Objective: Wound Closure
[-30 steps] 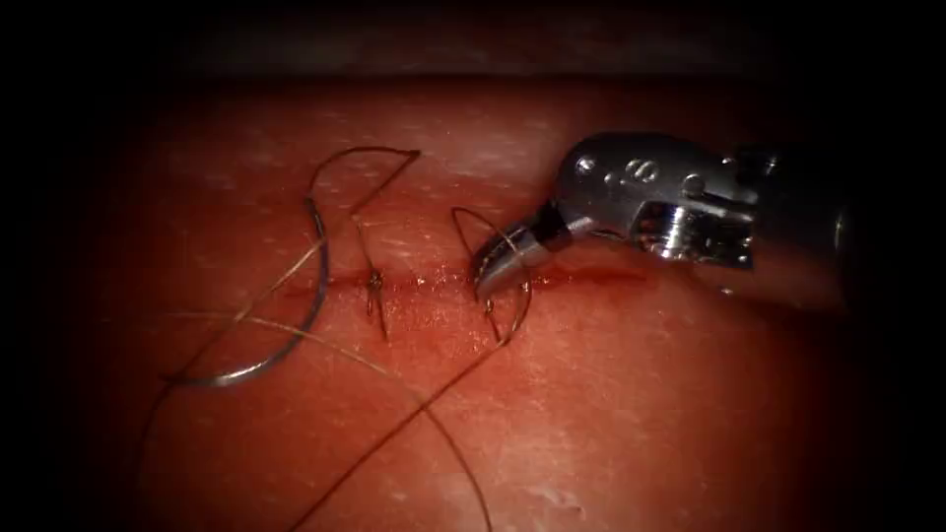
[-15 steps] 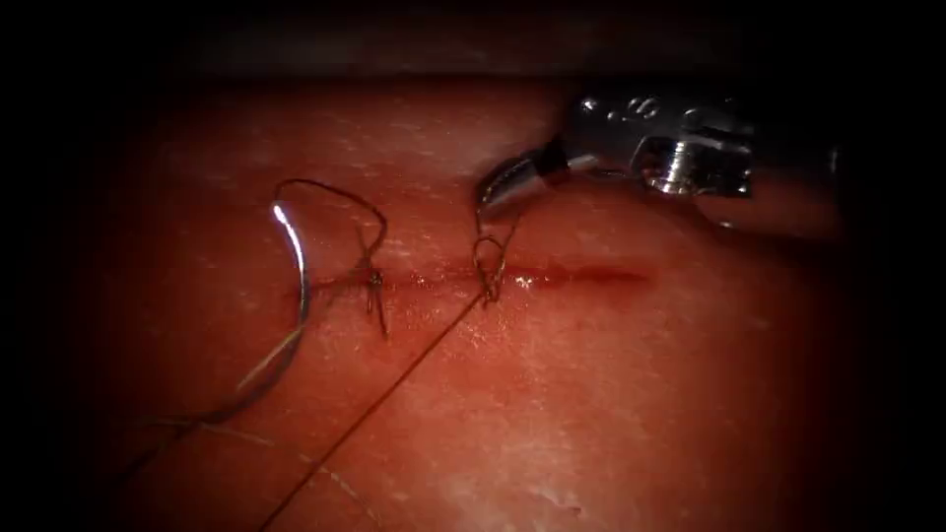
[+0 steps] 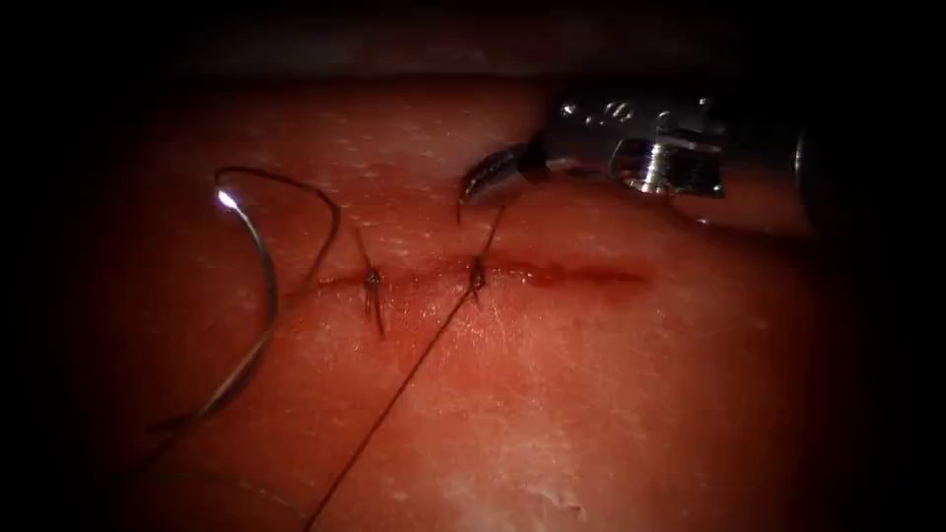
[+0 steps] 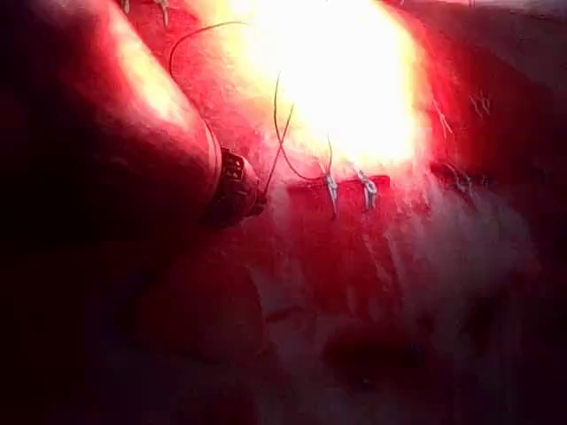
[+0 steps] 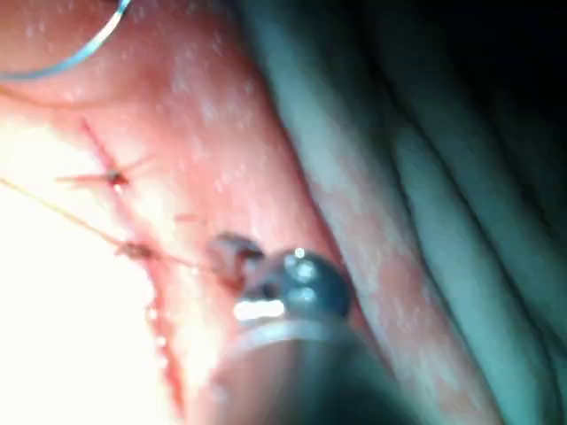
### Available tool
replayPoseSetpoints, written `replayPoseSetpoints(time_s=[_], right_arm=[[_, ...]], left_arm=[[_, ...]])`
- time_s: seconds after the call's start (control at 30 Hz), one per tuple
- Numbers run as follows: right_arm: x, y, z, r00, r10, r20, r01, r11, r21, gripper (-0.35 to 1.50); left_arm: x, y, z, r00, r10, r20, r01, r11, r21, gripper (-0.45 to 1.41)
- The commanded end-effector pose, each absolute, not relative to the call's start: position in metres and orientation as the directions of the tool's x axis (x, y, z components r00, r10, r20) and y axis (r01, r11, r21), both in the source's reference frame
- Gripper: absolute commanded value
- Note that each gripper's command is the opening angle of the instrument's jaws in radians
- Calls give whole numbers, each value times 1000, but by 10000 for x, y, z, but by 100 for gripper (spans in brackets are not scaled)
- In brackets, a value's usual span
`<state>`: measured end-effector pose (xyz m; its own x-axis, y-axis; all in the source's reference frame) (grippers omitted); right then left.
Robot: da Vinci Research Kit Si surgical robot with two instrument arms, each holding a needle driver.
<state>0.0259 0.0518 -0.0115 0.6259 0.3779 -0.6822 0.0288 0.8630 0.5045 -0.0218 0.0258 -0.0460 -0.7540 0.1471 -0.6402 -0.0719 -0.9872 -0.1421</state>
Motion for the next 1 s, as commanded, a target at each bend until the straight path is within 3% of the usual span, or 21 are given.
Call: replayPoseSetpoints(time_s=[0.03,0.4,0.57,0.6,0.63,0.7,0.83,1.0], right_arm=[[265,521,-105,638,365,-678,29,868,495,-35],[261,515,-92,668,325,-670,23,891,454,-35],[262,510,-103,616,367,-697,6,882,471,-35],[262,510,-108,595,386,-705,-19,883,468,-20],[260,513,-120,567,420,-709,-79,884,460,51],[254,521,-140,523,481,-704,-168,868,468,111],[229,545,-180,480,556,-678,-302,831,467,131],[189,553,-220,461,578,-674,-382,814,437,133]], left_arm=[[-225,250,-454,-752,146,-643,-68,-987,-145,-35],[-235,225,-458,-745,144,-652,-59,-987,-151,-35],[-238,257,-462,-719,156,-677,-68,-986,-154,-35],[-238,265,-464,-715,159,-681,-75,-986,-151,-35],[-239,285,-466,-696,170,-698,-90,-985,-150,-35],[-242,318,-470,-669,197,-717,-113,-980,-164,-35],[-254,372,-479,-616,236,-752,-145,-972,-186,-35],[-274,437,-494,-558,276,-782,-175,-961,-215,-35]])
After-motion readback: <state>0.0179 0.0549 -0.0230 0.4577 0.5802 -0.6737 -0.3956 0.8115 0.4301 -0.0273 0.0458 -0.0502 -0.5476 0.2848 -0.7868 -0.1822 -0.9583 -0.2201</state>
